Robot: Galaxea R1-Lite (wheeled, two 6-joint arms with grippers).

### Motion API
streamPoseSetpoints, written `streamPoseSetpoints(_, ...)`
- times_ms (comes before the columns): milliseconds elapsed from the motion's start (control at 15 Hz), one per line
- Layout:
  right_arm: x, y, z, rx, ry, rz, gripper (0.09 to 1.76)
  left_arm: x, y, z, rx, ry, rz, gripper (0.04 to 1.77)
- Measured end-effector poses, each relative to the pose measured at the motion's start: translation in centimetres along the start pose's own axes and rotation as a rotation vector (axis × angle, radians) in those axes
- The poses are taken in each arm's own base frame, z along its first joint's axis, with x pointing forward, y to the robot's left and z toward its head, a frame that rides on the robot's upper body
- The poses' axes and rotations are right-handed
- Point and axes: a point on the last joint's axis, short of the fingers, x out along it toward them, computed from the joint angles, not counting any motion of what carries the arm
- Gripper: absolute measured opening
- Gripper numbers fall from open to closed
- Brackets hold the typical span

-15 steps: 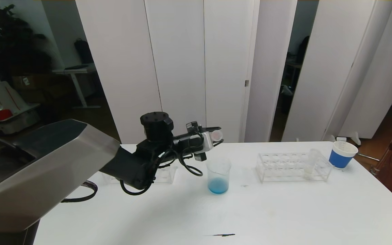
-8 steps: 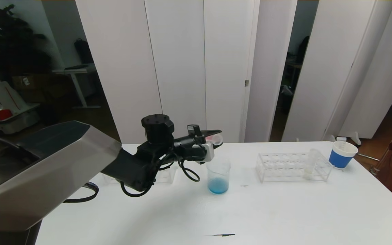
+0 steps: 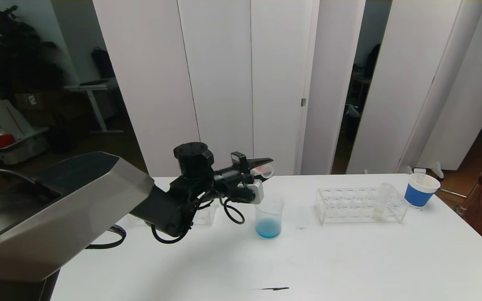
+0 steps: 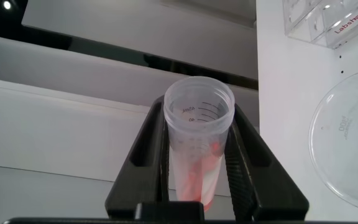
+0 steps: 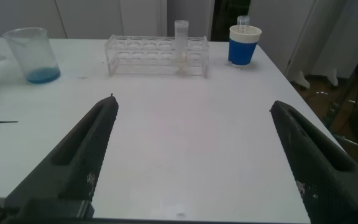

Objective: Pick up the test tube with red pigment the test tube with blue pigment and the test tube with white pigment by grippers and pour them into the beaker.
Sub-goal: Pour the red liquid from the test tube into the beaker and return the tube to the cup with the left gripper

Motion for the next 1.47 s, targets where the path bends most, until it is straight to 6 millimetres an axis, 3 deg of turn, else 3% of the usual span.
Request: streamPoseSetpoints(1467, 0.0, 0.0, 0.0, 0.0, 0.0, 0.0, 1.75, 1.4, -0.9, -3.0, 0.213, -0.09, 0.108, 0.6)
